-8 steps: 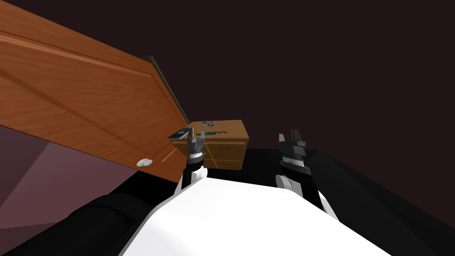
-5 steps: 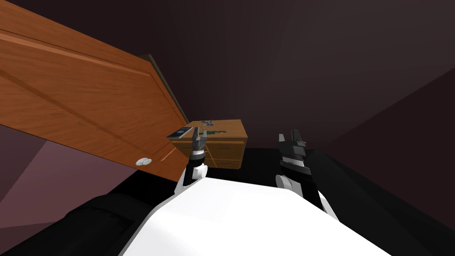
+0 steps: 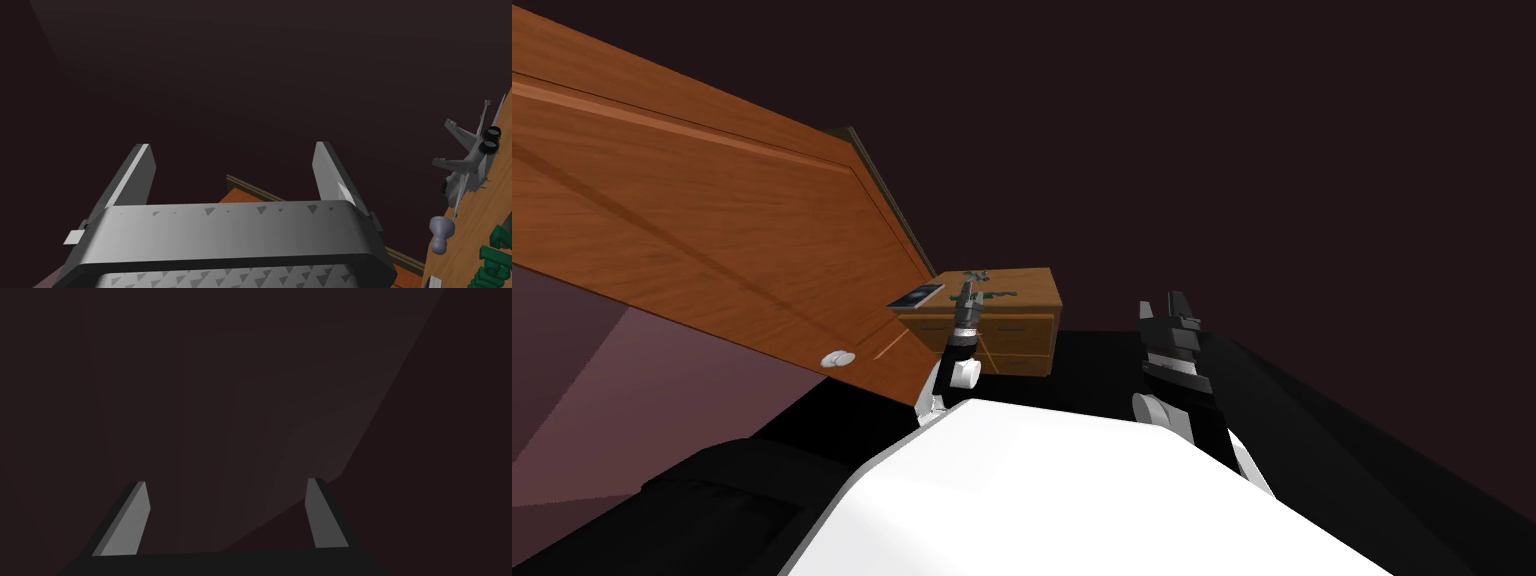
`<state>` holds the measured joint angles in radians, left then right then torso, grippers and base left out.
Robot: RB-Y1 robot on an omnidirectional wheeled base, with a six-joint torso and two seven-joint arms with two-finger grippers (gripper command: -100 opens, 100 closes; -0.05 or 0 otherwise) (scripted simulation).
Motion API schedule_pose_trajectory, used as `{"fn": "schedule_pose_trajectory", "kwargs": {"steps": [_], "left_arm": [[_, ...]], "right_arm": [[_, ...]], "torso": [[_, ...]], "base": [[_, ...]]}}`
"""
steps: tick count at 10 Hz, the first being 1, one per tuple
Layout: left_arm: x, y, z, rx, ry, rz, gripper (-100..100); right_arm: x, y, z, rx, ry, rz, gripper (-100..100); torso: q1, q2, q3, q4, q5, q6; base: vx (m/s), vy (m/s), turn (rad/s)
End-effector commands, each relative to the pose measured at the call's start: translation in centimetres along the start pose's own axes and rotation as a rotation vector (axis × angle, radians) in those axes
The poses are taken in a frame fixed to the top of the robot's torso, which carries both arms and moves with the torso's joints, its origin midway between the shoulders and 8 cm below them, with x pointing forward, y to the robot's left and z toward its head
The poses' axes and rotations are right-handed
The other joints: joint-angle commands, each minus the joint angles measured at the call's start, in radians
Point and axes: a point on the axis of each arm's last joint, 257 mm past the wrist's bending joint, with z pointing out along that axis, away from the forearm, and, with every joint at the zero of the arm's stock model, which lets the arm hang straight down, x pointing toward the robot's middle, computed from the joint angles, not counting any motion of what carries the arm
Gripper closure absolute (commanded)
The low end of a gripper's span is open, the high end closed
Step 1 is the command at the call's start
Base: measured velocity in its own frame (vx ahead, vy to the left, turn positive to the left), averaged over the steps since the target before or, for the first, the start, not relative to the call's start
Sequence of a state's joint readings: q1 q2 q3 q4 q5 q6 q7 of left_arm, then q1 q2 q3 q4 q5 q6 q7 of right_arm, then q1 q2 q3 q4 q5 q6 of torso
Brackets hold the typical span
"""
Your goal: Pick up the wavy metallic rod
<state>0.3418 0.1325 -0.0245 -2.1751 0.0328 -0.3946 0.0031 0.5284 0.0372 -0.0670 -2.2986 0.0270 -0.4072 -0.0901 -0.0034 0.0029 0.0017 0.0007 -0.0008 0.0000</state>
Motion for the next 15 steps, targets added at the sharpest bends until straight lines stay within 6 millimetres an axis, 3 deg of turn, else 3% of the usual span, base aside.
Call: {"fn": "schedule_pose_trajectory", "kwargs": {"steps": [1, 2, 3, 4, 5, 6, 7, 8, 9, 10, 12, 13, 14, 15], "left_arm": [[0.1, 1.7, 1.0, -0.037, 0.013, 0.014, -100], [0.0, 3.3, 1.5, -0.068, 0.020, 0.029, -100], [0.3, 3.0, 2.4, -0.058, 0.025, 0.024, -100], [0.0, 4.9, 2.9, -0.105, 0.029, 0.039, -100], [0.3, 4.5, 3.7, -0.091, 0.032, 0.035, -100], [0.0, 6.5, 4.2, -0.142, 0.035, 0.051, -100], [0.2, 6.1, 5.0, -0.126, 0.038, 0.047, -100], [-0.2, 8.0, 5.4, -0.174, 0.038, 0.062, -100], [0.1, 7.8, 6.2, -0.170, 0.041, 0.059, -100], [-0.4, 9.7, 6.6, -0.213, 0.040, 0.073, -100], [0.0, 9.2, 7.9, -0.204, 0.045, 0.068, -100], [-0.4, 11.2, 8.5, -0.253, 0.042, 0.080, -100], [-0.1, 10.8, 9.4, -0.247, 0.046, 0.077, -100], [-0.6, 12.7, 10.0, -0.291, 0.042, 0.088, -100]], "right_arm": [[0.0, 0.0, 0.0, 0.000, 0.000, 0.000, 0], [0.0, 0.0, 0.0, 0.000, 0.000, 0.000, 0], [0.0, 0.0, 0.0, 0.000, 0.000, 0.000, 0], [0.0, 0.0, 0.0, 0.000, 0.000, 0.000, 0], [0.0, 0.0, 0.0, 0.000, 0.000, 0.000, 0], [0.0, 0.0, 0.0, 0.000, 0.000, 0.000, 0], [0.0, 0.0, 0.0, 0.000, 0.000, 0.000, 0], [0.0, 0.0, 0.0, 0.000, 0.000, 0.000, 0], [0.0, 0.0, 0.0, 0.000, 0.000, 0.000, 0], [0.0, 0.0, 0.0, 0.000, 0.000, 0.000, 0], [0.0, 0.0, 0.0, 0.000, 0.000, 0.000, 0], [0.0, 0.0, 0.0, 0.000, 0.000, 0.000, 0], [0.0, 0.0, 0.0, 0.000, 0.000, 0.000, 0], [0.0, 0.0, 0.0, 0.000, 0.000, 0.000, 0]], "torso": [[0.000, 0.000, 0.000, 0.000, 0.000, 0.000], [0.000, 0.000, 0.000, 0.000, 0.000, 0.000], [-0.002, 0.001, 0.001, 0.000, 0.000, 0.000], [-0.001, 0.001, 0.000, 0.000, 0.000, 0.000], [-0.001, 0.000, 0.000, 0.000, 0.000, 0.000], [0.000, 0.000, 0.000, 0.000, 0.000, 0.000], [0.000, 0.000, 0.000, 0.000, 0.000, 0.000], [0.000, 0.000, 0.000, 0.000, 0.000, 0.000], [0.000, 0.000, 0.000, 0.000, 0.000, 0.000], [0.000, 0.000, 0.000, 0.000, 0.000, 0.000], [-0.001, 0.000, 0.000, 0.000, 0.000, 0.000], [0.002, -0.001, -0.001, 0.000, 0.000, 0.000], [0.001, -0.001, -0.001, 0.000, 0.000, 0.000], [0.001, -0.001, 0.000, 0.000, 0.000, 0.000]], "base": [[-0.049, -0.050, -0.014], [-0.076, -0.083, -0.037], [-0.058, -0.064, -0.005], [-0.057, -0.065, -0.017], [-0.046, -0.051, -0.009], [-0.046, -0.059, -0.020], [-0.044, -0.052, -0.011], [-0.058, -0.052, -0.028], [-0.052, -0.048, -0.007], [-0.067, -0.070, -0.022], [-0.036, -0.042, -0.006], [-0.041, -0.035, -0.020], [-0.040, -0.040, -0.017], [-0.053, -0.057, -0.031]]}}
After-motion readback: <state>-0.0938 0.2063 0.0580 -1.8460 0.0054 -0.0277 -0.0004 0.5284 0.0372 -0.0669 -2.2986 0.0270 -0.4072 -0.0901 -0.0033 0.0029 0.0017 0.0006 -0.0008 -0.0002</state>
